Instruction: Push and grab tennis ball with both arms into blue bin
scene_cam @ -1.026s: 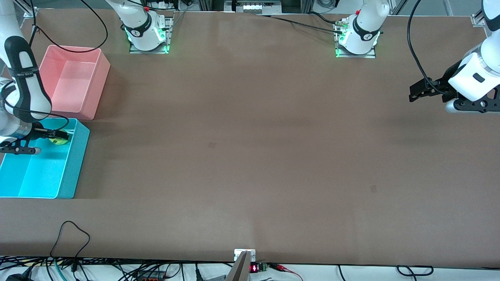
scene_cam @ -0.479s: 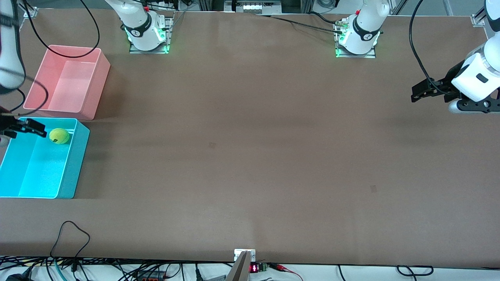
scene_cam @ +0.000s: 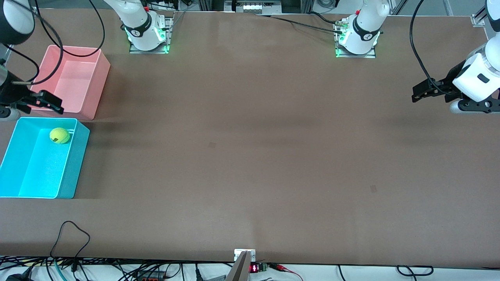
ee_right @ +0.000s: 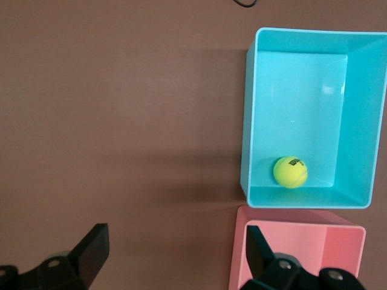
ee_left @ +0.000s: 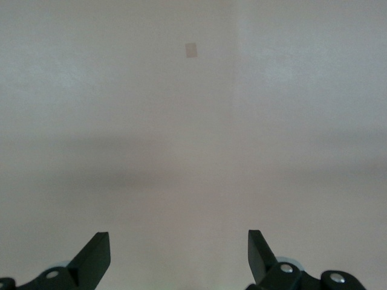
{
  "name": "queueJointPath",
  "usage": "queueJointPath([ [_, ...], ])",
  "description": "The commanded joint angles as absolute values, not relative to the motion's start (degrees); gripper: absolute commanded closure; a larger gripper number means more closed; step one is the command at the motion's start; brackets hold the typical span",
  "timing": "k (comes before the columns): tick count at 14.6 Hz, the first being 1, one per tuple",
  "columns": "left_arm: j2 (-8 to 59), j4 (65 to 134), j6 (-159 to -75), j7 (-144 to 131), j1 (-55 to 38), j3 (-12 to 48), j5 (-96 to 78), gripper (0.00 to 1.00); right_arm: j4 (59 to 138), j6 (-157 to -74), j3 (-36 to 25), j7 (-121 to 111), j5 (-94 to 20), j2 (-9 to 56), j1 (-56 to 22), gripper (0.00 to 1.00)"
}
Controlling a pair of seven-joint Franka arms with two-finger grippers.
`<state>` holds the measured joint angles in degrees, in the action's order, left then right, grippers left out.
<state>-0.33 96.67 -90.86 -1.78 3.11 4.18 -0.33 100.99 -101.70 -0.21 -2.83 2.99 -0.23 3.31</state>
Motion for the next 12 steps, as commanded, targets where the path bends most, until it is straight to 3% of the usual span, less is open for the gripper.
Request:
queueJointPath([
  [1,-0.44,96.15,-90.61,-0.44,3.34,4.39,-0.7,0.0,96.6,-96.96,1.66,1.13,2.2,0.44,3.08,0.0],
  [4,-0.35,96.24,-90.62,-0.44,3.43,4.22,-0.7,0.0,93.7,-93.35,2.2,1.93,2.2,1.23,2.81,0.0],
  [12,-0.35,96.24,-90.7,-0.53,3.6,4.04,-0.7,0.0,92.72,-93.08,1.41,1.76,0.97,2.55,2.64,0.0],
])
